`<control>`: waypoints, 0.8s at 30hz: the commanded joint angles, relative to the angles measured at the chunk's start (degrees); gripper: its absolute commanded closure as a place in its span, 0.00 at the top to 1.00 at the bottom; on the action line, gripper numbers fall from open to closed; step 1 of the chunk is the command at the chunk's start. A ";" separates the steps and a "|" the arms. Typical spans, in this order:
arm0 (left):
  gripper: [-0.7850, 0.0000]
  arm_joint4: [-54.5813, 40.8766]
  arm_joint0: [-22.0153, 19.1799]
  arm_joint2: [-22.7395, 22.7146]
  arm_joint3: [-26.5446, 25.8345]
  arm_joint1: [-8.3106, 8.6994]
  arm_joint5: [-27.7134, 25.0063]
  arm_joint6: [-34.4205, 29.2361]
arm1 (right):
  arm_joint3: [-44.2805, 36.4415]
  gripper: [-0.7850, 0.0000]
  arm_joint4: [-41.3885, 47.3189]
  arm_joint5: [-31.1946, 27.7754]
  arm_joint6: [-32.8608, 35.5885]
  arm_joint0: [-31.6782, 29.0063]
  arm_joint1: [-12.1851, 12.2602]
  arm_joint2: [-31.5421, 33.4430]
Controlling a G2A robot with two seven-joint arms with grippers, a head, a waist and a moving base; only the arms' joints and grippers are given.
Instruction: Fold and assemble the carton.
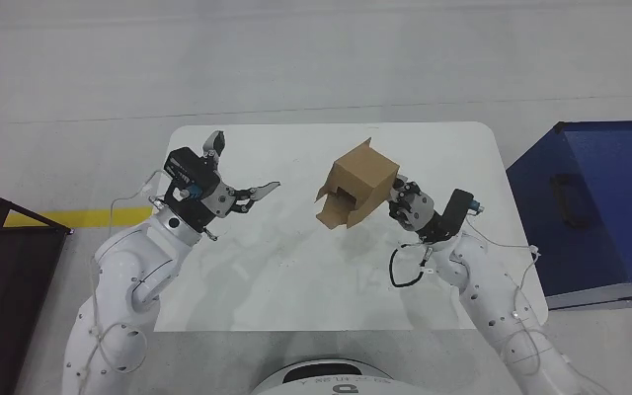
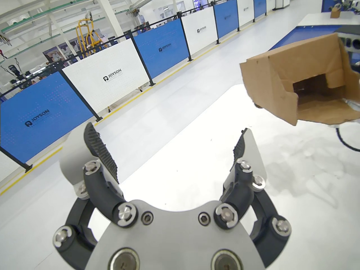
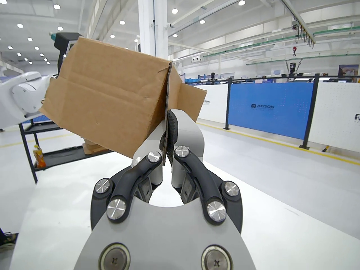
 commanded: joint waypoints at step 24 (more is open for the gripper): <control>1.00 -5.33 -1.36 2.81 -0.02 0.11 -2.73 -1.73 | 5.50 0.00 14.10 -7.00 9.97 7.24 -3.13 -8.47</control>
